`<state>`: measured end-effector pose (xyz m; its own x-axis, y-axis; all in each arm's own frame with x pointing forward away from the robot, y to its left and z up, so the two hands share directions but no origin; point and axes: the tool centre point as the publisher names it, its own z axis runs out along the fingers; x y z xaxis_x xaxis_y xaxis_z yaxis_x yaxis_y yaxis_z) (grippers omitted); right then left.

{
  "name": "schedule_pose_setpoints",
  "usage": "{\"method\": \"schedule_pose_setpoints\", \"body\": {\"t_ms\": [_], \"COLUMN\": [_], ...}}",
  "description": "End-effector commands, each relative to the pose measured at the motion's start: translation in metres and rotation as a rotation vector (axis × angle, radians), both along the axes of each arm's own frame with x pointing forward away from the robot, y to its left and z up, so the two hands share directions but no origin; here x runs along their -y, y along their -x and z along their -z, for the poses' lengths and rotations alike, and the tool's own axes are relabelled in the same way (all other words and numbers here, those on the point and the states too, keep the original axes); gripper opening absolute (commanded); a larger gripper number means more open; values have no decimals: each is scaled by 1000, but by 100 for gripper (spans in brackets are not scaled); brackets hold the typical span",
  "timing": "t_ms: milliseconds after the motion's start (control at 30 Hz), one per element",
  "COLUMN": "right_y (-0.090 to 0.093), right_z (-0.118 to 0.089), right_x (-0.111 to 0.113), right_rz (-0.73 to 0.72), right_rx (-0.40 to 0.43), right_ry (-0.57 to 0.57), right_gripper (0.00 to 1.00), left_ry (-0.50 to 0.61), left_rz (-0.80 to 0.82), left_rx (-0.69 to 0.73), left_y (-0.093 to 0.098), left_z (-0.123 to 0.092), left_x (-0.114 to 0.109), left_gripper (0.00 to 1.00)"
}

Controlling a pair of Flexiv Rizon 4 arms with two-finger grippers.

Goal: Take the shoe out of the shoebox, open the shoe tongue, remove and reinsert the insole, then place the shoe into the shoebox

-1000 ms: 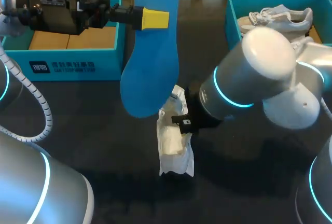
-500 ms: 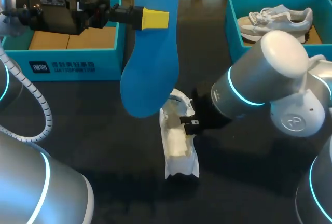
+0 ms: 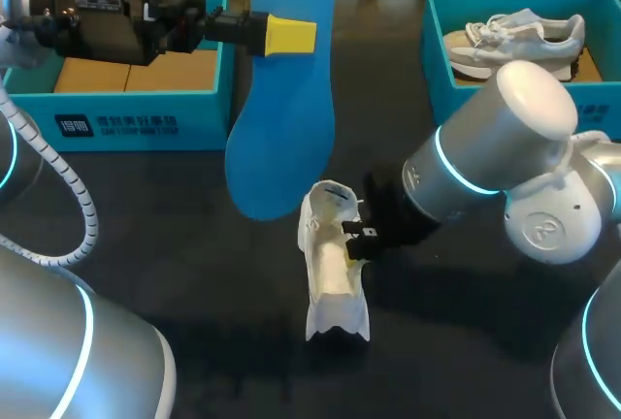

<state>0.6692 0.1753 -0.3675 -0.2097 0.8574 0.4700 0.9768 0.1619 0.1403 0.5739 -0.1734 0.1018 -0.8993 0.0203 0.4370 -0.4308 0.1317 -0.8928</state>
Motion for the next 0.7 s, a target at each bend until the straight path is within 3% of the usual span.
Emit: {"method": "schedule_pose_setpoints", "body": {"t_ms": [33,67,367,500,700], "right_y": [5,6,14,15,15], "right_z": [3,1,-37,-59,-59], "right_x": [-2,-2,16,40,40], "right_rz": [7,11,10,-40,-40], "right_rx": [9,11,16,41,41], "right_ry": [-20,-23,-130,-336,-336], "right_gripper": [89,100,100,100,100], "left_ry": [-3,-3,-3,-3,-3], "left_rz": [1,1,1,1,1], "left_rx": [0,0,0,0,0], "left_y": [-1,-1,-1,-1,-1], "left_z": [-1,-1,-1,-1,-1], "left_x": [1,1,1,1,1], "left_gripper": [0,0,0,0,0]}}
